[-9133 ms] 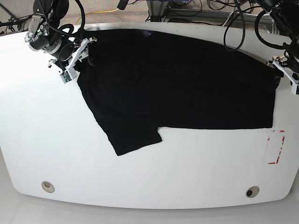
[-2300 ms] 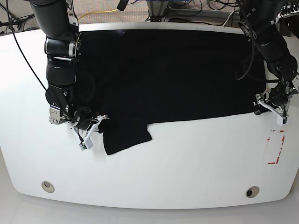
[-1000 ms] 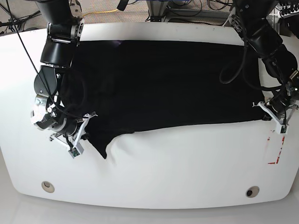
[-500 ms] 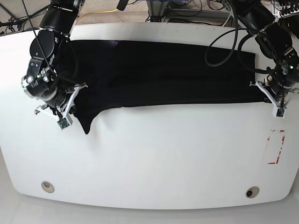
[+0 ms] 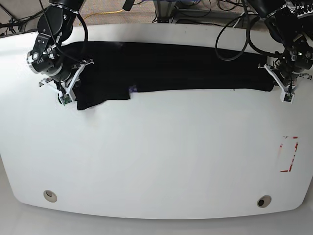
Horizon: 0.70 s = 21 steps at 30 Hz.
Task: Fold the T-shirt properly
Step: 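Fold the hem up over the shirt toward the collar with both grippers, then release the hem and regrasp the folded strip ends with both grippers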
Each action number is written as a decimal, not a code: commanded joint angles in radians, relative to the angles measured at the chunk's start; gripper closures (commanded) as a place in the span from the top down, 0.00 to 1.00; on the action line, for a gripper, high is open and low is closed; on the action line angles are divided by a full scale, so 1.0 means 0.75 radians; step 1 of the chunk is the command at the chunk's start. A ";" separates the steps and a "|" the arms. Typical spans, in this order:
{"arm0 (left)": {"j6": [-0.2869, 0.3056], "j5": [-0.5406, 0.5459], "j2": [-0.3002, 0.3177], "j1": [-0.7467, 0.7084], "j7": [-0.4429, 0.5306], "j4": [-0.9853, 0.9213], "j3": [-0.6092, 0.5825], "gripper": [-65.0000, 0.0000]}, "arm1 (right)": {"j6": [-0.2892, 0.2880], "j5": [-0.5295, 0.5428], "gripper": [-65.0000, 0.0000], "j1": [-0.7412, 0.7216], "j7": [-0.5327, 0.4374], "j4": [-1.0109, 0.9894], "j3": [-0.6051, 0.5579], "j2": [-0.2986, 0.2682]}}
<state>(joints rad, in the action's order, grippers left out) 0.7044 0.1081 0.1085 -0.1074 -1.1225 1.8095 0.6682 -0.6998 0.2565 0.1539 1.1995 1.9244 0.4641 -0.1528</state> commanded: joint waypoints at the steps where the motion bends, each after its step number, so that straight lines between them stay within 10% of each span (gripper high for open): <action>1: -0.008 -0.020 0.024 0.013 0.012 0.021 0.002 0.04 | 0.002 -0.008 0.18 0.023 -0.019 0.027 0.008 0.004; 7: -0.008 -0.022 0.026 0.001 0.012 0.021 0.000 0.43 | 0.002 -0.008 0.56 0.066 -0.021 0.029 0.068 0.047; 10: -0.008 -0.022 0.030 0.001 0.012 0.025 -0.037 0.57 | 0.002 -0.008 0.56 0.078 -0.021 0.060 0.117 0.074; 21: -0.008 -0.002 0.053 0.013 0.010 0.217 -0.069 0.57 | 0.002 0.312 0.55 0.082 -0.017 0.136 0.170 0.049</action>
<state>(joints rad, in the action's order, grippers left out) 0.7002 0.0940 0.1402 -0.1104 -1.1290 1.9442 0.6170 -0.6994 0.4496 0.2207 1.1999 2.0079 0.5793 -0.0887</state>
